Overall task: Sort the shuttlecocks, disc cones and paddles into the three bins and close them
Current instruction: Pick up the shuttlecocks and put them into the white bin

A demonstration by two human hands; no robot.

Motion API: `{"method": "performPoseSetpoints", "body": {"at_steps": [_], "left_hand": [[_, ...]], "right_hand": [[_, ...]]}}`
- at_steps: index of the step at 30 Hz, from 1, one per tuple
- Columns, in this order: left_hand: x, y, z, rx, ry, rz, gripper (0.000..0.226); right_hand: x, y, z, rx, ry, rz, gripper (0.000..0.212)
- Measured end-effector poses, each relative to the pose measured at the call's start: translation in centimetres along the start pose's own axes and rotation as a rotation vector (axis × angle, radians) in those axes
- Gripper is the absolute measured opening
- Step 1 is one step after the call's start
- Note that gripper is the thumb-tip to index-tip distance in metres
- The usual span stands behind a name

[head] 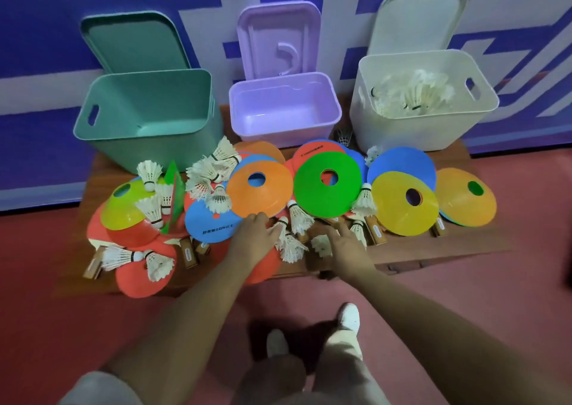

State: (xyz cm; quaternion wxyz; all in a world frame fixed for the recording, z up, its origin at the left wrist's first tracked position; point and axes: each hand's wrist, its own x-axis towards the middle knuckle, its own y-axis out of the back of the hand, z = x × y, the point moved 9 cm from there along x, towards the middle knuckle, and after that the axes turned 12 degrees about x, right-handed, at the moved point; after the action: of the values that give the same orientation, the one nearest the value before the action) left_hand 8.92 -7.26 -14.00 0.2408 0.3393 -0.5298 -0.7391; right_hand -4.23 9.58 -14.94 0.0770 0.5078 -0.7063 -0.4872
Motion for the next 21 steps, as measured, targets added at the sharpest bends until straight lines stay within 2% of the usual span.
{"method": "performPoseSetpoints", "body": {"at_steps": [5,8,11,15,21], "left_hand": [[1.5,-1.8,1.2,0.117,-0.057,-0.035,0.053],[1.8,-2.7,1.8,0.248,-0.12,-0.024,0.053],[1.9,-3.9,1.9,0.292,-0.145,-0.054,0.055],[2.2,-3.9,1.0,0.129,-0.071,-0.065,0.051],[1.6,-0.1,-0.9,-0.094,0.038,-0.005,0.041]], "right_hand": [[1.7,-1.4,0.9,-0.067,-0.038,-0.033,0.08],[2.2,-2.6,2.1,-0.066,-0.047,-0.071,0.079],[2.7,-3.3,2.6,0.038,0.007,-0.053,0.076],[3.1,-3.0,2.2,0.121,0.097,-0.007,0.064],[2.6,-0.8,1.8,0.261,0.058,0.051,0.06]]}}
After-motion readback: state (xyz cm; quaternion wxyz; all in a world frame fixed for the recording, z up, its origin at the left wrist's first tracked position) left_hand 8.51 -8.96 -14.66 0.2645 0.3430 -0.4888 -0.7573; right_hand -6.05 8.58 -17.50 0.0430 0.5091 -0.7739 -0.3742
